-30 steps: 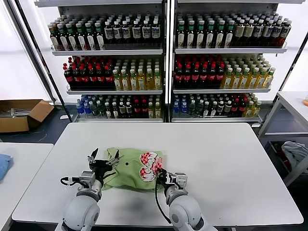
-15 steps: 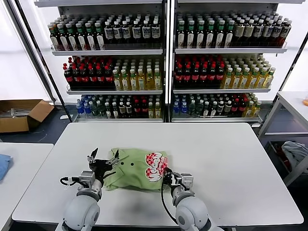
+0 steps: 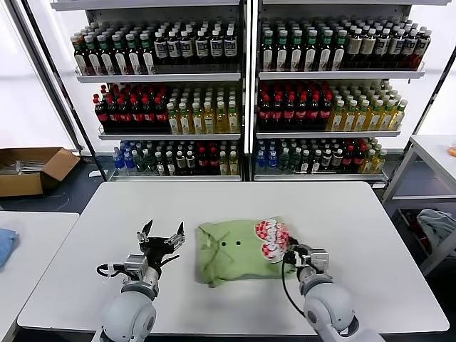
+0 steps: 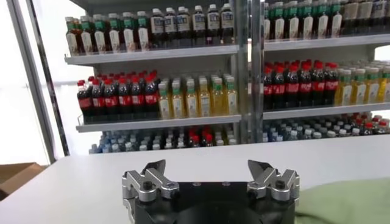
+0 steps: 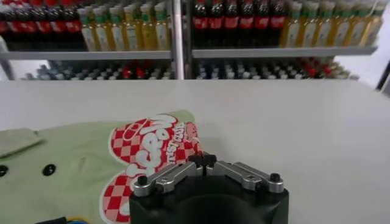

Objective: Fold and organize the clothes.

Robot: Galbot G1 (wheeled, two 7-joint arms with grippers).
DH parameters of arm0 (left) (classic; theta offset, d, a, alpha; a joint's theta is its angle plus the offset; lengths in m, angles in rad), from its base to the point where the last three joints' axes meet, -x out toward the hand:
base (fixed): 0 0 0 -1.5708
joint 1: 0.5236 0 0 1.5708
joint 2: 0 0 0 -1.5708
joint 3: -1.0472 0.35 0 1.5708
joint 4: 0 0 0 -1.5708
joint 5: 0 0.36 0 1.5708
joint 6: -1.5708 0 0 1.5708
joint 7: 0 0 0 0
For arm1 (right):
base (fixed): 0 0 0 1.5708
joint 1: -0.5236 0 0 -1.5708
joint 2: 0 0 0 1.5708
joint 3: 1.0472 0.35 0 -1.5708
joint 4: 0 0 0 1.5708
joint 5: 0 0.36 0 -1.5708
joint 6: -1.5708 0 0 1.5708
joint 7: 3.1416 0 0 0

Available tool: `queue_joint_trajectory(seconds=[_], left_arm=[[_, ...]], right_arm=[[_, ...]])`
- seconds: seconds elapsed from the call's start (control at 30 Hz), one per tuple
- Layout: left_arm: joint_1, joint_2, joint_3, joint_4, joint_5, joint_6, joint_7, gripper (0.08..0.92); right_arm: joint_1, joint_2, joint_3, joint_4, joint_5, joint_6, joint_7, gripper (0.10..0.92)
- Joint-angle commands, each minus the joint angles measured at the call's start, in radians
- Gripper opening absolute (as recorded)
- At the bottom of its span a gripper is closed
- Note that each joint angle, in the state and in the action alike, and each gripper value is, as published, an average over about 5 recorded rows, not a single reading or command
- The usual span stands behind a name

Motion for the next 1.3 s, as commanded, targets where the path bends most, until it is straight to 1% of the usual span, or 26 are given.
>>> queue_joint_trajectory(seconds=[0.03, 0.13, 0.23, 0.33, 0.5, 0.63, 0.77, 0.87, 0.97, 1.3], left_arm=[[0.018, -0.015, 0.001, -0.018, 0.001, 0.0, 0.0, 0.823], [0.031, -0.015, -0.001, -0.024, 0.003, -0.001, 0.0, 0.823], [0.04, -0.018, 0.002, -0.027, 0.008, -0.001, 0.0, 0.823], [0.046, -0.023, 0.006, -0.031, 0.013, -0.002, 0.0, 0.823], [0.061, -0.029, 0.008, -0.032, 0.018, -0.004, 0.0, 0.823], [0.075, -0.031, 0.004, -0.038, 0.019, -0.008, 0.001, 0.823], [0.087, -0.032, 0.001, -0.04, 0.018, -0.012, 0.002, 0.823], [0.091, -0.034, 0.004, -0.042, 0.02, -0.013, 0.002, 0.823], [0.091, -0.036, 0.006, -0.043, 0.021, -0.013, 0.003, 0.823], [0.095, -0.031, 0.005, -0.046, 0.021, -0.013, 0.008, 0.823]], right_arm=[[-0.032, -0.048, 0.099, -0.027, -0.331, 0.003, -0.139, 0.115], [-0.082, 0.012, 0.106, 0.079, -0.36, 0.004, -0.136, 0.168], [-0.148, 0.067, 0.068, 0.187, -0.357, 0.002, -0.118, 0.251], [-0.21, 0.12, 0.015, 0.235, -0.347, 0.002, -0.073, 0.338], [-0.268, 0.209, -0.033, 0.198, -0.307, 0.008, 0.001, 0.485], [-0.284, 0.263, -0.017, 0.167, -0.281, 0.017, 0.051, 0.598], [-0.304, 0.295, 0.008, 0.168, -0.272, 0.022, 0.089, 0.719], [-0.317, 0.304, 0.016, 0.173, -0.272, 0.028, 0.1, 0.79], [-0.317, 0.302, 0.025, 0.159, -0.266, 0.043, 0.093, 0.818], [-0.262, 0.298, 0.036, 0.066, -0.216, 0.059, 0.06, 0.823]])
